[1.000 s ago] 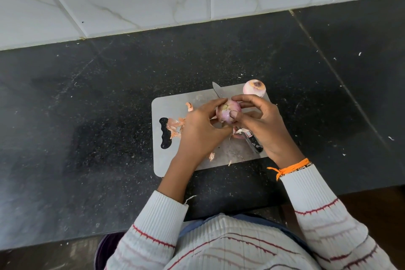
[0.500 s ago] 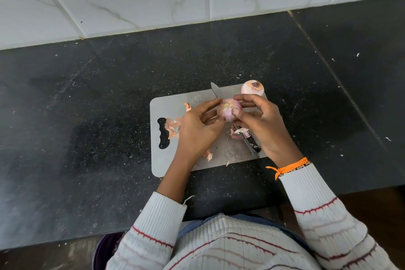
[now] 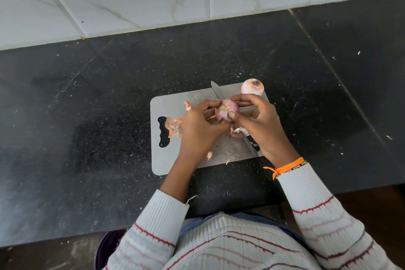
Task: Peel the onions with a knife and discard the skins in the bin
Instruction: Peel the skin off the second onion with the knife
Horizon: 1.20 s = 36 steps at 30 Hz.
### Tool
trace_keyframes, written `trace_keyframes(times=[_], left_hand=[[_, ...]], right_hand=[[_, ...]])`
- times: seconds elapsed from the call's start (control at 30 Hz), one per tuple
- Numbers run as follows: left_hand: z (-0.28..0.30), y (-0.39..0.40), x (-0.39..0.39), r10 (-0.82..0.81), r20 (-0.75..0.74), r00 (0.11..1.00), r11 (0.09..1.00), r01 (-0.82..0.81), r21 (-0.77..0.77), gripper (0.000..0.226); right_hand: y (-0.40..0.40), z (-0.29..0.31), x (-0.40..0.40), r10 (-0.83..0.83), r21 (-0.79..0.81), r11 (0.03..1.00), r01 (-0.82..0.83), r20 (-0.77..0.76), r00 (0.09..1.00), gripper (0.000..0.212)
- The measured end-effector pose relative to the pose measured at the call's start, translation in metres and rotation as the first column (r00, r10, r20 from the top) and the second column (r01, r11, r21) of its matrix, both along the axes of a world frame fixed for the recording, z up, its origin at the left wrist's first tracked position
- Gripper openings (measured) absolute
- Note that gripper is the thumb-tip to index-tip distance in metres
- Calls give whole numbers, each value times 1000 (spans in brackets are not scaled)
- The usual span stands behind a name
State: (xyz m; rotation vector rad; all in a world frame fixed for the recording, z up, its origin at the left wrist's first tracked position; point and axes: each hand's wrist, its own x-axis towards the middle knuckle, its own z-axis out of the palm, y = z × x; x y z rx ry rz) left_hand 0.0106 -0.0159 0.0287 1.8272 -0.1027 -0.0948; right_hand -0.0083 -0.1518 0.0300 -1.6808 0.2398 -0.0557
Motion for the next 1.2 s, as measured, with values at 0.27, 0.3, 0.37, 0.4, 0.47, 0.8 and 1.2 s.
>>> trace_keyframes(times=[0.27, 0.3, 0.37, 0.4, 0.47, 0.8, 1.2], left_hand=[[1, -2, -1, 5, 47, 999, 998, -8, 57, 36], [1, -2, -1, 3, 47, 999, 998, -6, 56, 36], [0, -2, -1, 1, 52, 999, 998, -4, 61, 35], [-1, -2, 0, -1, 59, 998, 998, -3, 66, 34], [-2, -2, 1, -3, 69, 998, 997, -2, 75, 33], [-9, 8, 6, 28, 36, 999, 999, -28, 20, 30], [-7, 11, 4, -60, -31, 998, 998, 59, -27, 44]], right_hand=[[2, -4, 0, 1, -5, 1000, 0, 21, 1000, 35], [2, -5, 0, -1, -8, 1000, 1, 22, 1000, 36], [2, -5, -1, -3, -18, 1000, 3, 25, 1000, 37], [2, -5, -1, -5, -20, 1000, 5, 25, 1000, 37], [3, -6, -1, -10, -23, 1000, 11, 30, 1000, 37], [0, -12, 0, 25, 25, 999, -25, -15, 1000, 35], [-6, -12, -1, 44, 70, 997, -43, -9, 999, 37]])
